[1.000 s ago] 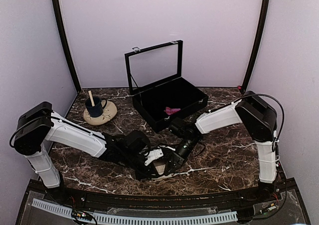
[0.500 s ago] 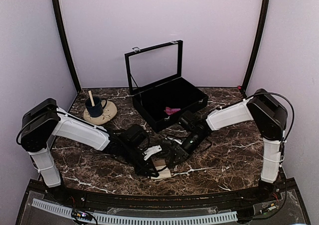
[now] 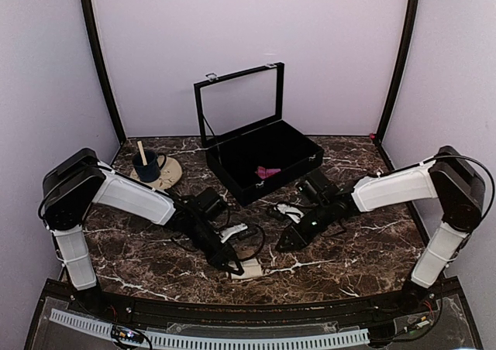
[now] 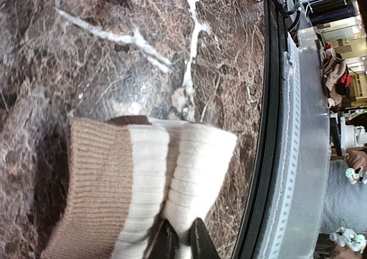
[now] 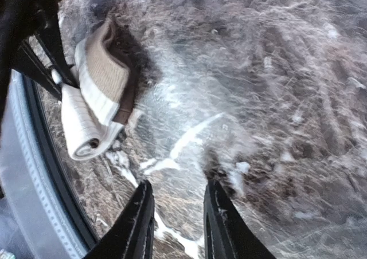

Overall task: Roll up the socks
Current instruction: Roll the sock at the center of the board.

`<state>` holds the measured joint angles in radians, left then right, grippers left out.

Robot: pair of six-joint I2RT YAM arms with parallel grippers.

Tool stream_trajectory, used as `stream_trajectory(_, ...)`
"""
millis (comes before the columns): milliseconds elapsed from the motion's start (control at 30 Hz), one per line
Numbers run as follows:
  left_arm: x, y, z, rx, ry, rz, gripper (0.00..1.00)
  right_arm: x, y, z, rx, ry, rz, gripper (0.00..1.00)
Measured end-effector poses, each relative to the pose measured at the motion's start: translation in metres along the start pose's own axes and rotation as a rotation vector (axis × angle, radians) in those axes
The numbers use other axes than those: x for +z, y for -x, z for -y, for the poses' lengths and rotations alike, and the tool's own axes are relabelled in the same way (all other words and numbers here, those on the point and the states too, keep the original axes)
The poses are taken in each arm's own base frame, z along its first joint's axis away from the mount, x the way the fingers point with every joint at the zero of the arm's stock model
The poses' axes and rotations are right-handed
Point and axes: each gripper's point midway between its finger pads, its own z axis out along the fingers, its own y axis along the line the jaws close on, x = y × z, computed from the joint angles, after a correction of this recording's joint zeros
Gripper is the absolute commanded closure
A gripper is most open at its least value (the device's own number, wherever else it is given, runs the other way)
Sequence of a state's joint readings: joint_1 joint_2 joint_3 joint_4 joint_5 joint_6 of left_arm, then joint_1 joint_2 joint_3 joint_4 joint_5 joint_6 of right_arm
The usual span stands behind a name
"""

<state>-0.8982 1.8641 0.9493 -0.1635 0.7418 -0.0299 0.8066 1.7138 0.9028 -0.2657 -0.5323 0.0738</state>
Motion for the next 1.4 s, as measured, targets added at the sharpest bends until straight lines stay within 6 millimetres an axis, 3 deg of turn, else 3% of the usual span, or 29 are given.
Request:
stream_trajectory(167, -0.003, -0.005, -0.001, -0.054, -0.045, -0.017, 1.00, -0.011, 0.005, 0.000, -0.083, -0.134, 0.082, 0.72)
stream_trajectory(433, -0.004, -0.011, 0.001, -0.125, -0.124, -0.050, 1.00, -0.001, 0.000, -0.047, -0.354, -0.279, 0.122, 0.67)
stream_trajectory(667, -0.006, -0.018, 0.002, -0.178, -0.184, -0.070, 1.00, 0.015, -0.006, -0.082, -0.571, -0.361, 0.109, 0.60)
stream_trajectory(833, -0.008, -0.021, 0.002, -0.196, -0.216, -0.078, 1.00, 0.042, -0.005, -0.104, -0.712, -0.394, 0.065, 0.56)
stream_trajectory(1200, -0.012, -0.030, 0.003, -0.220, -0.253, -0.090, 1.00, 0.068, 0.006, -0.105, -0.845, -0.461, -0.005, 0.57)
stream_trajectory(1400, -0.015, -0.032, 0.000, -0.231, -0.262, -0.092, 1.00, 0.078, 0.000, -0.097, -0.888, -0.467, -0.059, 0.59)
